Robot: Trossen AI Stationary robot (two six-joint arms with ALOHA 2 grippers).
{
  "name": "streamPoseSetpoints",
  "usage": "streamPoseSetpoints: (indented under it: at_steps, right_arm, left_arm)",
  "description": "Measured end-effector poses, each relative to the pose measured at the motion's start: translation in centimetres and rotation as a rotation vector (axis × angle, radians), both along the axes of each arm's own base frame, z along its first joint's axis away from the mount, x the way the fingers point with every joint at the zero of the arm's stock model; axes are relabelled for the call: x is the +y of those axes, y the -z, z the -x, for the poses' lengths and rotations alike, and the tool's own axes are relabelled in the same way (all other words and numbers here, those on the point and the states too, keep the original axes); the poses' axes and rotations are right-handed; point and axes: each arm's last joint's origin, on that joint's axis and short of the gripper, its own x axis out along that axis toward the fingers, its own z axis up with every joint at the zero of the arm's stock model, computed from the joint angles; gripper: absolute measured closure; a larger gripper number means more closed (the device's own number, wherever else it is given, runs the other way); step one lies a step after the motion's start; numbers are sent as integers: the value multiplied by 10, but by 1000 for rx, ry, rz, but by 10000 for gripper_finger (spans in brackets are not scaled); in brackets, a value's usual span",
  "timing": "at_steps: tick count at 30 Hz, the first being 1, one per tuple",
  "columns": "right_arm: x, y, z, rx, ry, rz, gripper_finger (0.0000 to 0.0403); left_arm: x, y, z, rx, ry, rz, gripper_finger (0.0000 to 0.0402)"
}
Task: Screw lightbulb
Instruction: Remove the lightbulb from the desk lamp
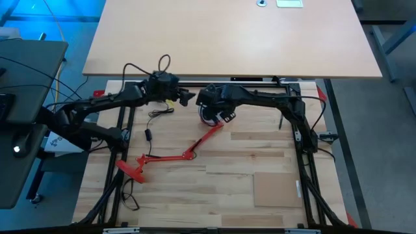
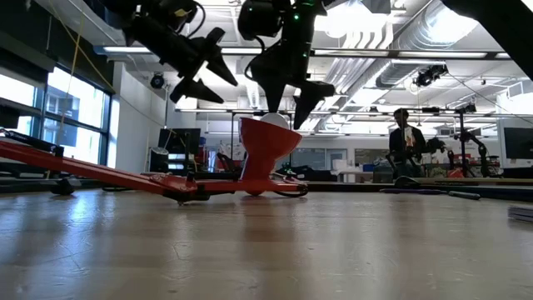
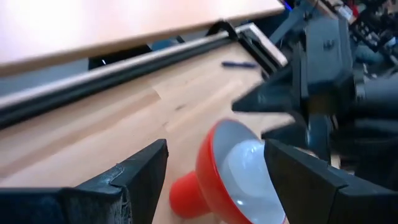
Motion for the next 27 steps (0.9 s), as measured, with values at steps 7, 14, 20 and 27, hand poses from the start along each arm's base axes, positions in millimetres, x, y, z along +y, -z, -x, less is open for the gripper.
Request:
streamPoseSetpoints:
  at_steps: [7, 14, 20, 27]
  right_arm:
    - [16, 2, 4, 56, -1, -22, 41]
    - [15, -25, 26, 105, 168, -372, 41]
    - [6, -83, 30, -181, 185, -566, 41]
    - [5, -114, 20, -469, 92, -527, 41]
  left_arm:
    - [16, -17, 24, -44, -85, -58, 140]
    - [25, -24, 38, -72, -146, -65, 140]
    - [24, -25, 38, -85, -144, -51, 140]
    - [24, -25, 38, -83, -137, -61, 140]
